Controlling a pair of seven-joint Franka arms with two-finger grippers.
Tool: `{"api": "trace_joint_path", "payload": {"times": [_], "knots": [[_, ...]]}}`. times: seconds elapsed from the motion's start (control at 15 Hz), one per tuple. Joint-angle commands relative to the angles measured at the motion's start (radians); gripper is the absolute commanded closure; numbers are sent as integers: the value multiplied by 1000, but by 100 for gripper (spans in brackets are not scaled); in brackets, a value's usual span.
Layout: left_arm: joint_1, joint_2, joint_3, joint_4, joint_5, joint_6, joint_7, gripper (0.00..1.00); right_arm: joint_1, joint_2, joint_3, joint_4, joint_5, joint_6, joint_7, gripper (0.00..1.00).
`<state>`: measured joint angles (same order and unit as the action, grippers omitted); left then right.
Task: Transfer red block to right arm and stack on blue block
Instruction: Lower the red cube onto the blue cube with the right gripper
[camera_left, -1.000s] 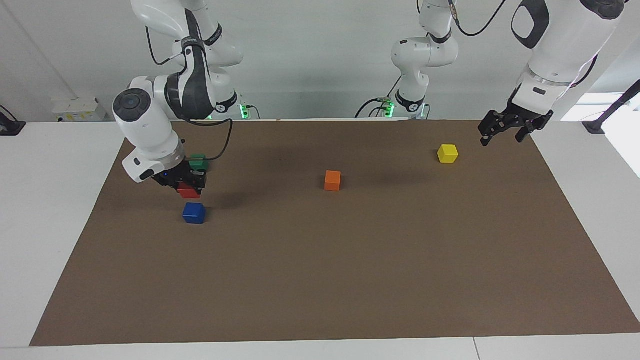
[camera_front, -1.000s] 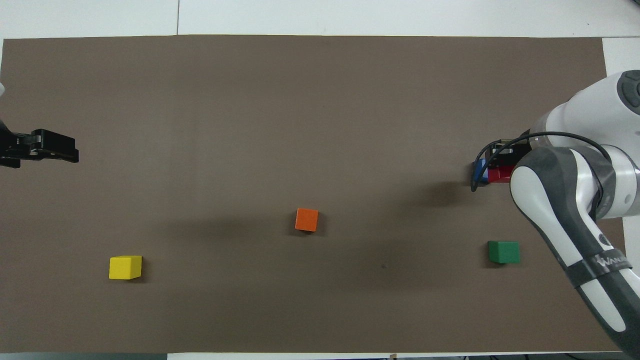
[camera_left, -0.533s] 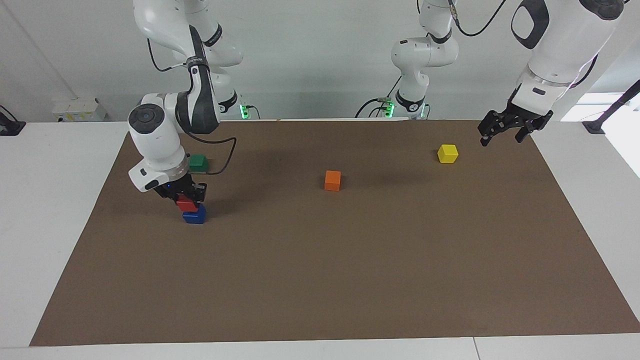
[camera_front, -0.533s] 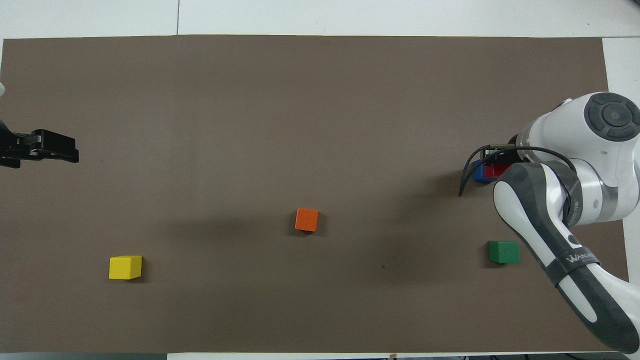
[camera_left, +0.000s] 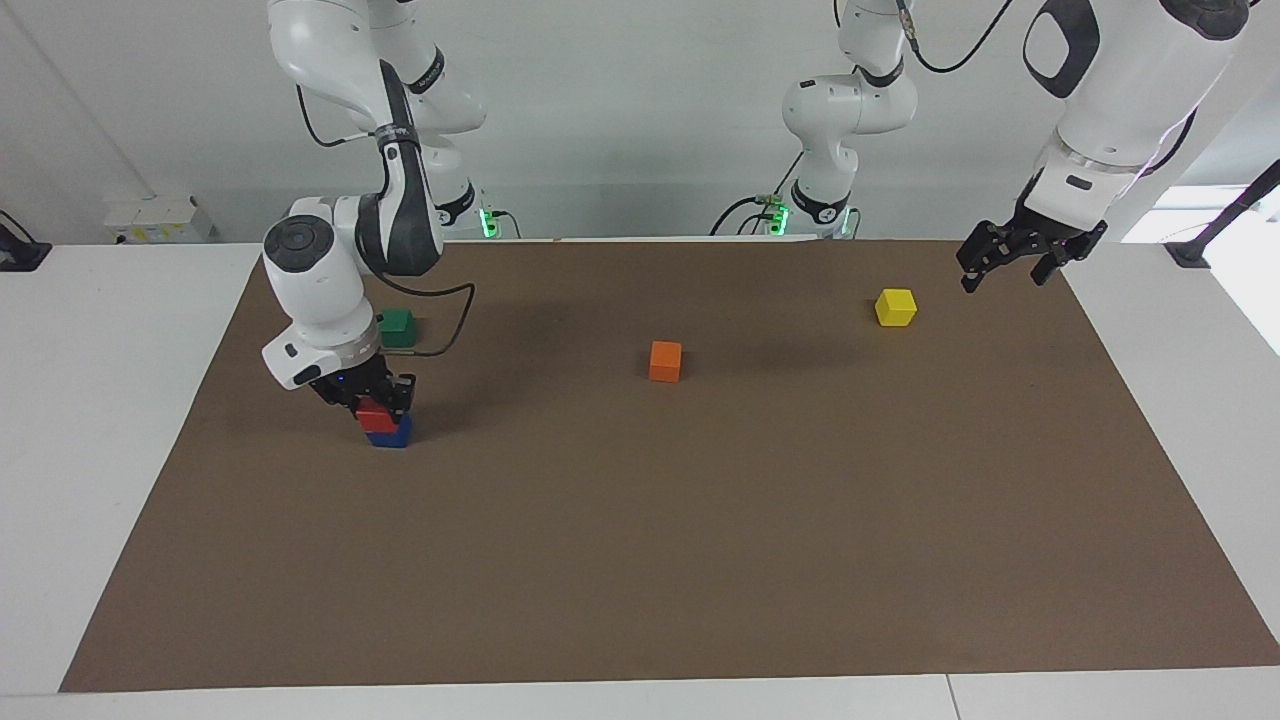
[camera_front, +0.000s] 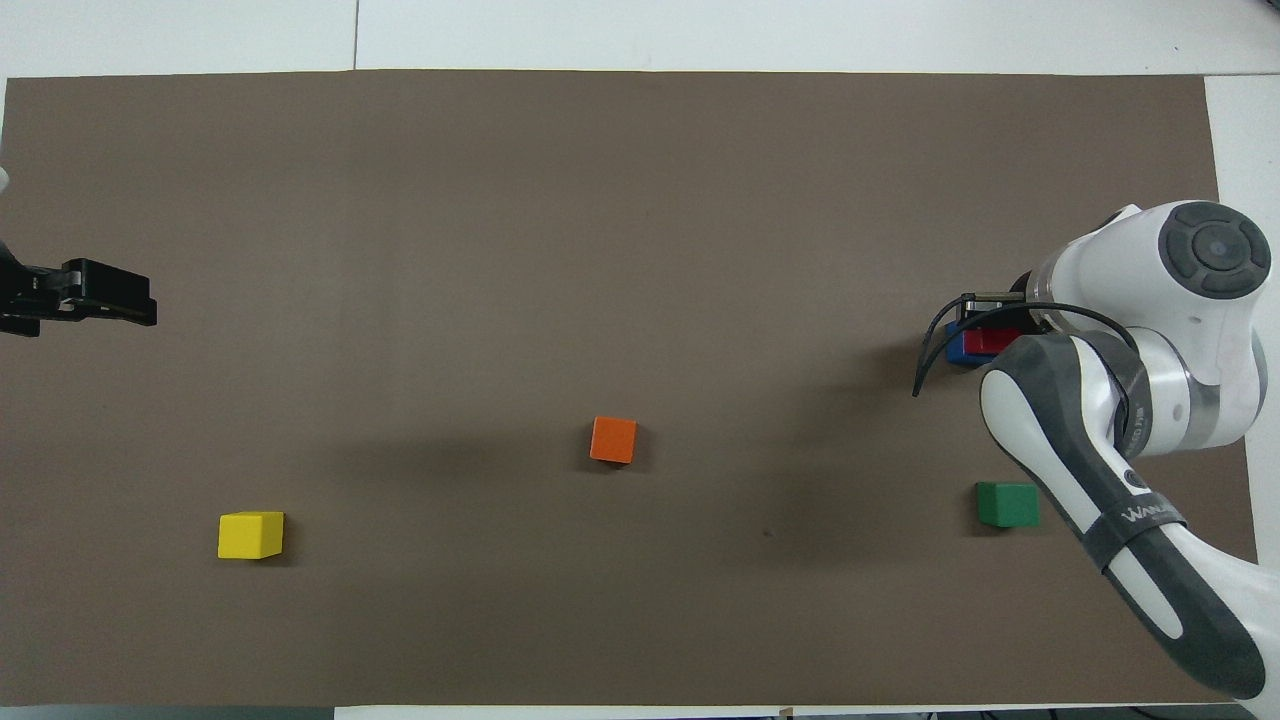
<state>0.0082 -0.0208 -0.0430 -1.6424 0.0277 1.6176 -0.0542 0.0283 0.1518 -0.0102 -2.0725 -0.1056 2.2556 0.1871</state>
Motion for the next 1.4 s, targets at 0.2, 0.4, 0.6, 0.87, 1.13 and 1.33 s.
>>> {"api": "trace_joint_path", "payload": {"times": [0.2,0.4,0.6,0.87,1.13,1.33], "knots": [[4,-18,3,-20,-5,11,11,0,-25,-8,15,-18,50,24,28,72],[4,-18,3,-20,-5,13,11,0,-27,-8,15,-18,50,24,12,27],[4,-18,3,-20,-5,11,11,0,-27,-8,15,-18,52,22,2,0],[4,-18,3,-20,-5,11,11,0,-28,-6,15,0,50,2,-1,0],[4,-18,3,-20,-5,11,11,0,-33,-14,13,130,50,-129,-135,0],[4,-18,3,-20,-5,11,11,0,-36,-40,15,212,79,-220,-166,0]]}}
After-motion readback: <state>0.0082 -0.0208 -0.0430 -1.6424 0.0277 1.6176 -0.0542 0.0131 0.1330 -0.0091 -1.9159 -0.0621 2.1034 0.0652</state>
